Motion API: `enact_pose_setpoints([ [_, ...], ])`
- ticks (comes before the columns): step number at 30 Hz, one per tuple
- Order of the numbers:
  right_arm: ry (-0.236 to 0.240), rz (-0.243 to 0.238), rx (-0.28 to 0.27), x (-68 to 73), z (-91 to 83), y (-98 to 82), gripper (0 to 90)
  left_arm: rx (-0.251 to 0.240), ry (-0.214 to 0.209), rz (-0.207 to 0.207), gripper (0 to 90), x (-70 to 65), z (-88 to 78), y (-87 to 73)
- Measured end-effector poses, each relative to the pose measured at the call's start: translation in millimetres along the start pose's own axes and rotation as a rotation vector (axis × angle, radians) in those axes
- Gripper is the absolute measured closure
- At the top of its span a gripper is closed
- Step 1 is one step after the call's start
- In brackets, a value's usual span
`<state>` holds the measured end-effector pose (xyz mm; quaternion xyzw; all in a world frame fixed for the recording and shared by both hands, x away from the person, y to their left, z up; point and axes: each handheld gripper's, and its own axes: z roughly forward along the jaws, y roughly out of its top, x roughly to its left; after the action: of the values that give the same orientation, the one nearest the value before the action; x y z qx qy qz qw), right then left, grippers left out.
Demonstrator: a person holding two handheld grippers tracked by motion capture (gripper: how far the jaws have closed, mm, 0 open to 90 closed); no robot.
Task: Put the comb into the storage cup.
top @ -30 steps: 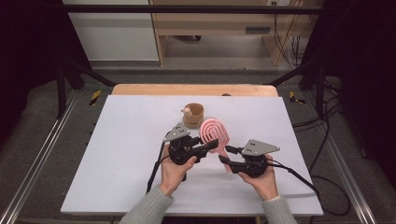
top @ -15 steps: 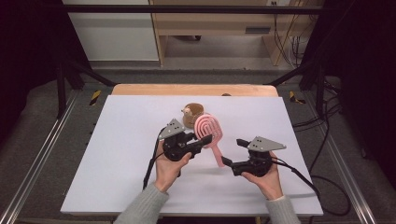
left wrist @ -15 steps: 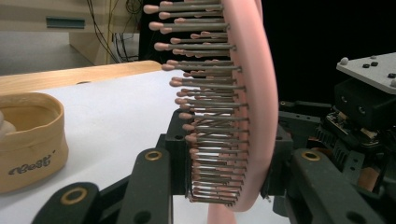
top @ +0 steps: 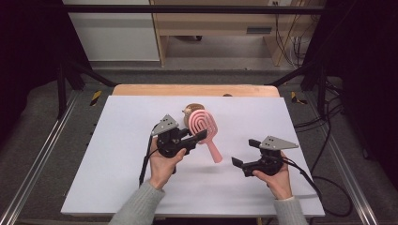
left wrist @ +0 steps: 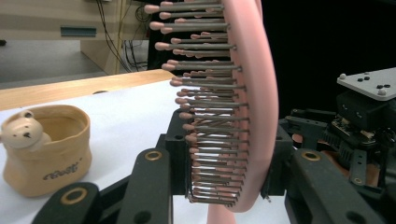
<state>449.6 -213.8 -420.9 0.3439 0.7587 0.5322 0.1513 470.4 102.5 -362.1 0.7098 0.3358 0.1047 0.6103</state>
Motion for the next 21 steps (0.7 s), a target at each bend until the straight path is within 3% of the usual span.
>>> enact_pose_setpoints([
  [21, 0.022, 0.01, 0.014, -21.5, -14.5, -15.4, 0.4, -0.042, 0.052, 0.026, 63.0, 14.2, -22.9, 28.0],
])
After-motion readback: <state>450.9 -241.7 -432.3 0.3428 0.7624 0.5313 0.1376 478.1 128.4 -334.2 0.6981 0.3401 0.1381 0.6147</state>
